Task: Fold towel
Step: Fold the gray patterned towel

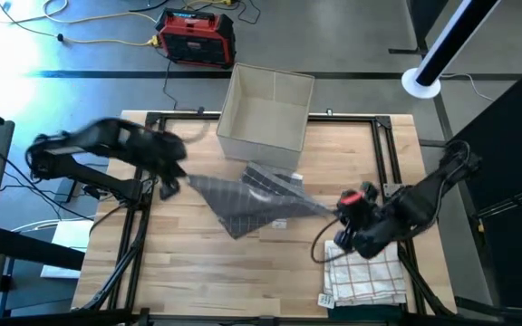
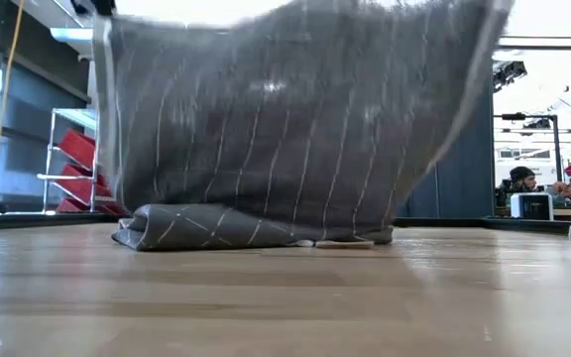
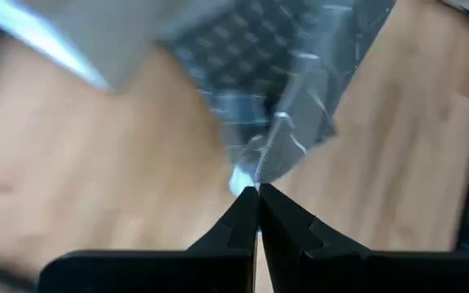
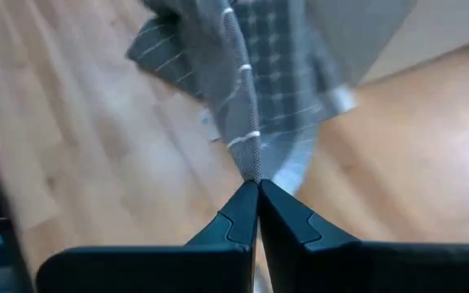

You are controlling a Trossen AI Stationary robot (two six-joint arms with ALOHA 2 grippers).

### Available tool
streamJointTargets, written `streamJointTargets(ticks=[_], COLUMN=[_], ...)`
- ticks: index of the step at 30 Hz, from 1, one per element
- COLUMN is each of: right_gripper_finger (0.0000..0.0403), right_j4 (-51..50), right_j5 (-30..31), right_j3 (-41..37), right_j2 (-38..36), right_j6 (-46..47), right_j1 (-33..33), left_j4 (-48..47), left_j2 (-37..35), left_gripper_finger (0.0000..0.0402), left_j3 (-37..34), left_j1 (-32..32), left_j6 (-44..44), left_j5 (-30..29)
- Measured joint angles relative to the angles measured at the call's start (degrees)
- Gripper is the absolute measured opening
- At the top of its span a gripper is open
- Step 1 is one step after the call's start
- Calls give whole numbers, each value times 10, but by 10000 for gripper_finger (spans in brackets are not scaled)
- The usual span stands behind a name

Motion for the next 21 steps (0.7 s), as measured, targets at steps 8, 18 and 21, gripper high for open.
streamJointTargets(ticks=[8,18,21], right_gripper_finger=[0,0,0], right_j4=[263,335,334], right_j5=[-36,-37,-39], right_j3=[-203,-238,-238], right_j2=[-8,7,7], right_j6=[79,61,59], right_j1=[21,10,3], left_j4=[256,284,311], left_j2=[41,114,117], left_gripper_finger=[0,29,54], left_j3=[-230,-307,-307], left_j1=[-1,-2,-2], left_j6=[-26,-23,-17], left_j5=[151,187,204])
